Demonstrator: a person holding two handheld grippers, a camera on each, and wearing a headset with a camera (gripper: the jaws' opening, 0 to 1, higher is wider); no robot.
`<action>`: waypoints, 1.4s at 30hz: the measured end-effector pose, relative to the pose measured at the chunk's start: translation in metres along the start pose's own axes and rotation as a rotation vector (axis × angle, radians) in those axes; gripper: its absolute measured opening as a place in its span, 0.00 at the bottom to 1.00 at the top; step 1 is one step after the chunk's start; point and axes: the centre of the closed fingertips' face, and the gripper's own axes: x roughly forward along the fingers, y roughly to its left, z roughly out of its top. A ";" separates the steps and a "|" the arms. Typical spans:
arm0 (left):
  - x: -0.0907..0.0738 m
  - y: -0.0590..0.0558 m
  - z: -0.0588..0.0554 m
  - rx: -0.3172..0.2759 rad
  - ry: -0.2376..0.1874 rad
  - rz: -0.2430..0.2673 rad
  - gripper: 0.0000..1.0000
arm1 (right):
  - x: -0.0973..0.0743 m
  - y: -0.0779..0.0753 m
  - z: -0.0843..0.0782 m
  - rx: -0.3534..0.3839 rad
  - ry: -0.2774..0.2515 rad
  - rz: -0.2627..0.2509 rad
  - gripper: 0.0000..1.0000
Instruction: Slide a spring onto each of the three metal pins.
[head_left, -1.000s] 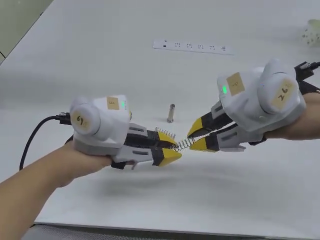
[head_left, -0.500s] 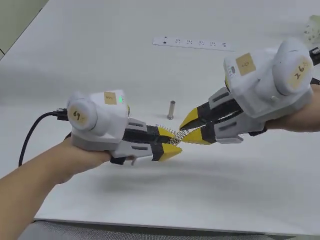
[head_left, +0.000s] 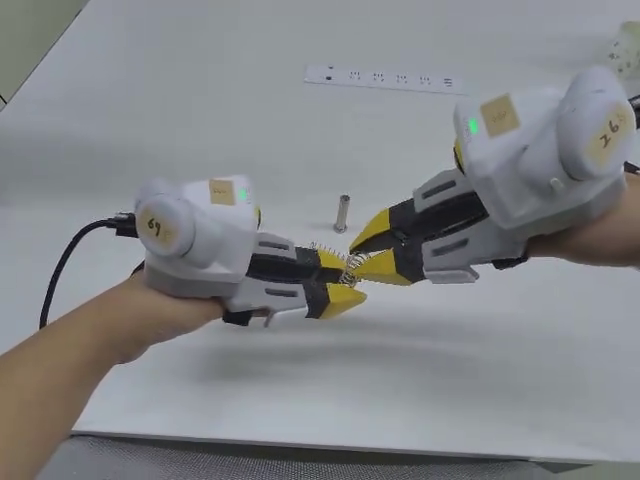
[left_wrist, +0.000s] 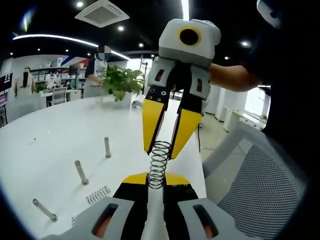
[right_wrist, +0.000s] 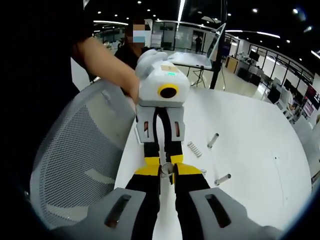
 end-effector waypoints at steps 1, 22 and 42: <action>0.000 0.000 -0.001 0.001 0.003 0.000 0.02 | 0.001 0.001 0.000 -0.005 -0.002 0.000 0.07; -0.001 0.000 0.003 0.011 0.003 0.002 0.02 | 0.002 0.002 0.011 -0.039 -0.093 -0.067 0.07; 0.000 0.000 0.005 -0.005 -0.001 0.010 0.03 | 0.000 -0.001 0.012 -0.089 -0.050 -0.064 0.07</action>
